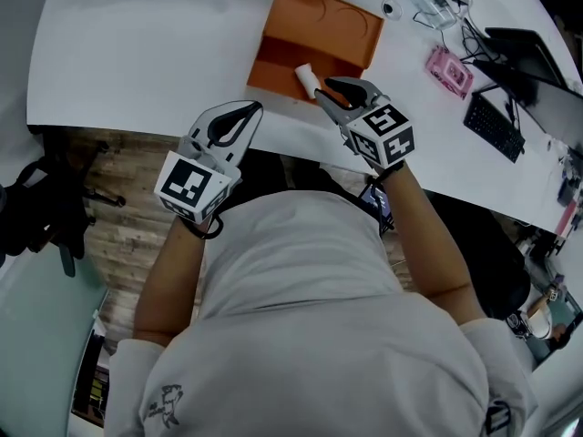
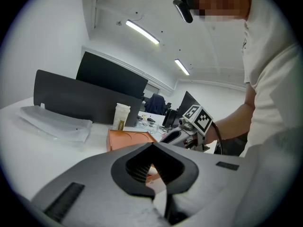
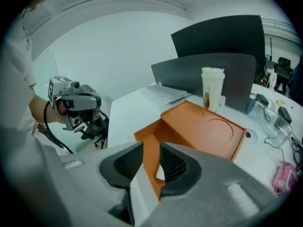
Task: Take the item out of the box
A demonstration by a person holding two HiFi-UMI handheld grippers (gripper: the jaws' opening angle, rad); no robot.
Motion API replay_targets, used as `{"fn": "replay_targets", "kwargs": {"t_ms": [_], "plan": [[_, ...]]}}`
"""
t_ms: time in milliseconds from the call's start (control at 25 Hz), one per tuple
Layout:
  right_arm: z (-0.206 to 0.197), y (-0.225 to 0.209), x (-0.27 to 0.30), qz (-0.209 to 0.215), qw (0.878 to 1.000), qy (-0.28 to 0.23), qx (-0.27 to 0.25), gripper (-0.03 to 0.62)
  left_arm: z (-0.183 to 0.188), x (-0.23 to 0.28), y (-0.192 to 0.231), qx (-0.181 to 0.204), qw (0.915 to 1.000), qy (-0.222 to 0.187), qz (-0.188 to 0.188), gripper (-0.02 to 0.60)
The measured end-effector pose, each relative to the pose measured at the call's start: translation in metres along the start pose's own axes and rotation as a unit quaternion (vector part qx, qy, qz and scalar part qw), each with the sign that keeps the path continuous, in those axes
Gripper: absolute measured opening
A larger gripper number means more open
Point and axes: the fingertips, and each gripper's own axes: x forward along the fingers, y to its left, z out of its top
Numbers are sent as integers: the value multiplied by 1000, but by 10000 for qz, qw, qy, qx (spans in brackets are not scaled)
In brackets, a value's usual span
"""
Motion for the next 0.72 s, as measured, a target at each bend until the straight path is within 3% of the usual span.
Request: {"fn": "replay_targets", "kwargs": {"t_ms": [320, 720], "plan": [[-30, -21, 51, -236, 9966, 764, 175, 137, -27, 9, 19, -135, 9995, 257, -81, -3], [-63, -41, 87, -564, 9820, 1758, 393, 184, -34, 3, 34, -236, 9992, 298, -87, -3]]}}
